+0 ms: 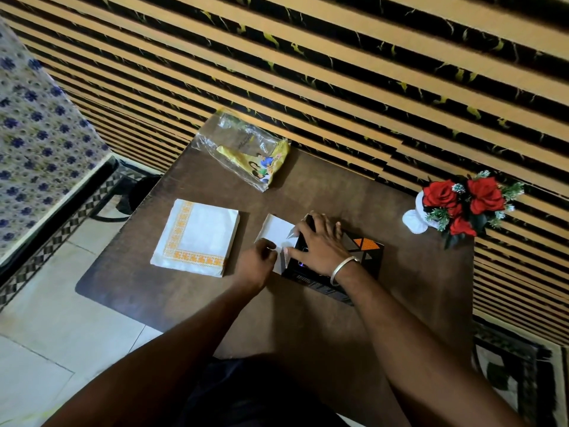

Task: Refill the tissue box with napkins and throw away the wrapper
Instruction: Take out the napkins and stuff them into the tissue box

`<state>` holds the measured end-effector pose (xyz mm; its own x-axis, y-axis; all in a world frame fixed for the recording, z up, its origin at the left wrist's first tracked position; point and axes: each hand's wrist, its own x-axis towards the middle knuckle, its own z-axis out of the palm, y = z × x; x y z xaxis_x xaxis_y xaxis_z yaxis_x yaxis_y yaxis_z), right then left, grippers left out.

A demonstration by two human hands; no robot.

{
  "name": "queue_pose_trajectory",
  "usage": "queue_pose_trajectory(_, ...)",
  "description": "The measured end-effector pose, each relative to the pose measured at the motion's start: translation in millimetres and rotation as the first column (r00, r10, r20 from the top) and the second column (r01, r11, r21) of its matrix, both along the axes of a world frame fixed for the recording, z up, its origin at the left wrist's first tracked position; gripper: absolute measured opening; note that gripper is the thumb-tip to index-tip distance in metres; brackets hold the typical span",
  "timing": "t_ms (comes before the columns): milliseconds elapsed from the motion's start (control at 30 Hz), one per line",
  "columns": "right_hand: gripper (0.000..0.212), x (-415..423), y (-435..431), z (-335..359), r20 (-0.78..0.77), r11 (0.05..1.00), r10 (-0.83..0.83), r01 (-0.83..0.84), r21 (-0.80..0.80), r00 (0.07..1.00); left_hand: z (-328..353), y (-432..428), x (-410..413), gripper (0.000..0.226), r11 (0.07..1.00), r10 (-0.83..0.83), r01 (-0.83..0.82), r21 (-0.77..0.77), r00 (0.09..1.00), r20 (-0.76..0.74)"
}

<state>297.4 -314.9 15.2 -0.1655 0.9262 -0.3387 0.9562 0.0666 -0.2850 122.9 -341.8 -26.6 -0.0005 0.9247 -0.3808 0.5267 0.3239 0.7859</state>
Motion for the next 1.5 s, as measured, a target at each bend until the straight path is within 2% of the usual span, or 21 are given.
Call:
queue_pose_trajectory(67, 0.056, -3, 2, -1, 0.051, 1.0, 0.008, -0.008, -0.007, 0.999, 1, 4, -1, 0.045, 0.99, -0.133, 0.132, 0.045, 0.991, 0.026)
queue_pose_trajectory(133, 0.071, -5, 4, 0, 0.096, 1.0, 0.015, -0.013, -0.025, 0.995, 4, 6, -2, 0.059, 0.969, -0.245, 0.244, 0.044, 0.97, 0.002)
queue_pose_trajectory(200, 0.081, -6, 6, 2, 0.119, 1.0, 0.011, -0.01, -0.011, 0.993, 8, 8, -4, 0.048, 0.962, -0.268, 0.268, 0.049, 0.963, 0.0)
queue_pose_trajectory(267, 0.083, -5, 8, 2, 0.143, 0.999, 0.012, -0.017, 0.028, 0.99, 11, 8, -8, 0.025, 0.977, -0.209, 0.207, 0.047, 0.977, 0.045)
queue_pose_trajectory(300, 0.084, -5, 8, 3, 0.149, 0.999, 0.012, -0.018, 0.042, 0.989, 12, 7, -11, 0.022, 0.986, -0.167, 0.165, 0.024, 0.981, 0.1)
queue_pose_trajectory(367, 0.086, -4, 9, 2, 0.147, 0.999, 0.007, -0.014, 0.047, 0.989, 9, 6, -18, 0.04, 0.993, -0.111, 0.117, -0.027, 0.981, 0.159)
queue_pose_trajectory(433, 0.088, -4, 11, 2, 0.144, 0.999, -0.002, -0.004, 0.043, 0.99, 1, 6, -25, 0.045, 0.985, -0.161, 0.165, -0.041, 0.983, 0.088)
queue_pose_trajectory(500, 0.091, -2, 13, 3, 0.141, 0.999, -0.017, 0.012, 0.038, 0.99, -7, 6, -31, 0.031, 0.96, -0.277, 0.277, -0.048, 0.961, 0.0)
queue_pose_trajectory(567, 0.097, 1, 17, 4, 0.142, 0.999, -0.031, 0.03, 0.015, 0.989, -12, 3, -34, 0.024, 0.941, -0.336, 0.336, -0.052, 0.942, 0.004)
queue_pose_trajectory(667, 0.102, 5, 23, 8, 0.116, 0.996, -0.085, 0.088, -0.016, 0.99, -12, -2, -33, 0.046, 0.933, -0.352, 0.353, -0.061, 0.935, 0.028)
queue_pose_trajectory(900, 0.098, 2, 16, 10, 0.096, 0.998, -0.067, 0.067, 0.007, 0.993, -15, -1, -17, 0.08, 0.929, -0.369, 0.362, -0.074, 0.916, -0.157)
queue_pose_trajectory(967, 0.107, 3, 14, 12, 0.087, 0.997, -0.064, 0.067, -0.026, 0.994, -16, -1, -16, 0.086, 0.935, -0.354, 0.346, -0.071, 0.917, -0.186)
queue_pose_trajectory(1033, 0.128, 6, 11, 17, 0.089, 0.996, -0.023, 0.031, -0.088, 0.996, -16, 0, -15, 0.086, 0.936, -0.351, 0.346, -0.06, 0.915, -0.2)
queue_pose_trajectory(1100, 0.148, 9, 7, 20, 0.122, 0.989, 0.045, -0.027, -0.145, 0.991, -18, 0, -13, 0.083, 0.932, -0.361, 0.359, -0.049, 0.908, -0.213)
queue_pose_trajectory(1167, 0.159, 9, 4, 18, 0.166, 0.983, 0.094, -0.065, -0.172, 0.982, -20, 0, -12, 0.074, 0.926, -0.376, 0.374, -0.055, 0.894, -0.245)
queue_pose_trajectory(1233, 0.162, 5, 2, 11, 0.197, 0.981, 0.12, -0.086, -0.172, 0.973, -22, 1, -12, 0.072, 0.93, -0.365, 0.363, -0.053, 0.9, -0.239)
queue_pose_trajectory(1400, 0.155, -4, 1, 4, 0.24, 0.977, 0.15, -0.107, -0.182, 0.959, -19, 7, -19, 0.095, 0.921, -0.389, 0.381, -0.078, 0.906, -0.169)
queue_pose_trajectory(1500, 0.15, -3, 2, 6, 0.25, 0.981, 0.147, -0.108, -0.162, 0.957, -20, 11, -28, 0.09, 0.911, -0.411, 0.399, -0.103, 0.896, -0.166)
